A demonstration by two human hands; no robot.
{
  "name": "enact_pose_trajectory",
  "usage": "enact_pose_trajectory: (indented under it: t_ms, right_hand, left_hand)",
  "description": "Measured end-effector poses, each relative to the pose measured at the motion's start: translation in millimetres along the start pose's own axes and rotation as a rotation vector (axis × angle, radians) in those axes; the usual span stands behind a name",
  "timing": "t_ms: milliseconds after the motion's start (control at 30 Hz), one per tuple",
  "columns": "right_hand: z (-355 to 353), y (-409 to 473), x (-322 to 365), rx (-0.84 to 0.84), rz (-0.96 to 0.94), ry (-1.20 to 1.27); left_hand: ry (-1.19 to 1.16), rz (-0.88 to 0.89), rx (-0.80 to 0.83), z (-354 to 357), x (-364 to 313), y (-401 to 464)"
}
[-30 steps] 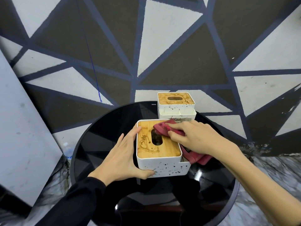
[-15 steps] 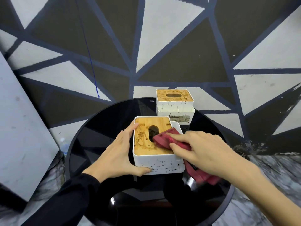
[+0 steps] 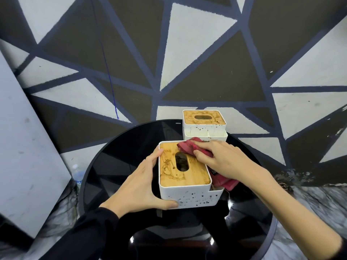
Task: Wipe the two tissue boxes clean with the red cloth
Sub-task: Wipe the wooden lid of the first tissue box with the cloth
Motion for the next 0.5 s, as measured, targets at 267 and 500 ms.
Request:
enact_pose_trajectory:
  t_ms: [267, 500]
  right_hand:
    - [-3.6, -6.5, 3.9, 0.049, -0.026, 0.017]
    - [-4.8, -6.4, 0.0, 0.076, -0.037, 0.001]
  left_hand:
    - [-0.274, -0.009, 0.089, -6.3, 1.2, 4.7]
    - [-0.332, 0.078, 0.180, 5.4, -5.5, 15.6]
Point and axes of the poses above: each hand's wrist, its own y-axis towards the middle knuckle, its own z-axis out of the palm, x = y × z, the point moved 6 cm from there along y, towards the middle knuckle, and after that the axes turned 10 degrees about y, right-handed, at the moved point
